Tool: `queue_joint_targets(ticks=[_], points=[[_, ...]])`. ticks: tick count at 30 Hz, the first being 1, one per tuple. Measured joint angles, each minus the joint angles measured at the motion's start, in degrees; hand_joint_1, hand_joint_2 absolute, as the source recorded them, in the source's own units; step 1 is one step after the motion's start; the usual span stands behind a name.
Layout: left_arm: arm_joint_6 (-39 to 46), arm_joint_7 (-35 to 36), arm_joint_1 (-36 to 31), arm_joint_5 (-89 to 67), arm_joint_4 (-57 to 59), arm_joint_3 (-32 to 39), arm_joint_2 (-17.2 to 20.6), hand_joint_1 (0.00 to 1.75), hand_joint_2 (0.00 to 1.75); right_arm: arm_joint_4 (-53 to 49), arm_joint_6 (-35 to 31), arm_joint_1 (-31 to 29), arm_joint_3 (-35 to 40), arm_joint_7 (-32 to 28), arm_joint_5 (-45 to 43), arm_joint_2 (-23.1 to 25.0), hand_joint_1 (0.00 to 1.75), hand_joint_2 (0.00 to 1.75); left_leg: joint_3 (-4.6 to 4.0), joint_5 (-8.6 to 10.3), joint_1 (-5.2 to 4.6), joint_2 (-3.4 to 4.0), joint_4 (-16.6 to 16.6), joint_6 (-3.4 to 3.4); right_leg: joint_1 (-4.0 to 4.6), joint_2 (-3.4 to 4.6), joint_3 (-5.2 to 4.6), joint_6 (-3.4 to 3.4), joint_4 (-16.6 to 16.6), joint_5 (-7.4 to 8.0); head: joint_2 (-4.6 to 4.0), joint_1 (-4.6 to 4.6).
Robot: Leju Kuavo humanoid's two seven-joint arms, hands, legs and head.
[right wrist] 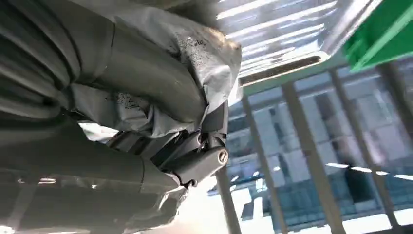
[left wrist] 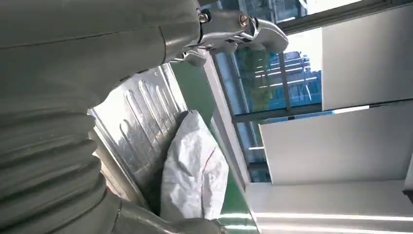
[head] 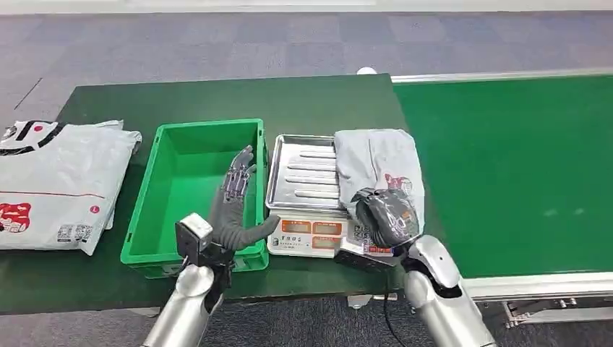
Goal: Moved the parcel from conveyor to table for the left to box.
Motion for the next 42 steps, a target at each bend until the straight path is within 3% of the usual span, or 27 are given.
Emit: queue_joint_targets(ticks=[6,17,24,33,34,35,42], points=[[0.13,0.0,-0.24,0.17,0.31,-0.28,0.0,0.0,1.75,0.63,1.29,-0.12,1.31,-4.41,-6.92,-0.39,1.75,1.75,0.0,-0.01,0.0,0.0,0.0,-0.01,0.0,0.01,-0.01,-0.01,0.0,-0.01,0.0,0.0],[0.15,0.0,-0.48,0.22,0.59,-0.68,0.0,0.0,1.75,0.78,1.79,-0.31,2.12,-5.53,-8.61,-0.79,1.75,1.75,0.0,-0.01,0.0,0.0,0.0,-0.01,0.0,0.0,-0.01,-0.01,0.0,-0.01,0.0,0.0],[0.24,0.0,-0.62,1.03,0.94,-0.74,0.0,0.0,1.75,-1.42,7.39,-0.26,1.97,-11.32,-22.82,-1.07,1.75,1.75,0.01,-0.01,0.0,0.01,0.0,-0.01,0.0,0.01,-0.02,-0.01,0.0,-0.01,0.0,0.0],[0.31,0.0,-1.29,1.16,1.51,-0.79,0.0,0.0,1.75,-3.08,11.06,-0.19,1.51,-11.36,-26.69,-2.03,1.75,1.75,0.0,-0.02,0.0,0.01,0.0,-0.01,0.0,0.02,-0.03,-0.01,0.0,-0.01,0.0,0.0],[0.31,0.0,-1.34,1.16,1.57,-0.79,0.0,0.0,1.75,-3.08,11.48,-0.2,1.51,-11.47,-27.1,-2.1,0.19,1.75,0.0,-0.02,0.0,0.01,0.0,-0.01,0.0,0.02,-0.03,-0.01,0.0,-0.01,0.0,0.0],[0.31,0.0,-1.4,1.16,1.64,-0.79,0.0,0.0,1.75,-3.08,11.89,-0.2,1.48,-11.58,-27.51,-2.19,0.0,1.75,0.0,-0.02,0.0,0.01,0.0,-0.01,0.0,0.02,-0.02,-0.01,0.0,-0.01,0.0,0.0],[0.5,0.0,-1.69,1.2,1.9,-0.79,0.0,0.0,1.75,-2.76,11.24,-0.93,1.42,-9.11,-25.02,-2.27,0.0,1.75,0.0,-0.02,0.0,0.01,0.0,-0.01,0.0,0.02,-0.02,-0.01,0.0,-0.01,0.0,0.0]])
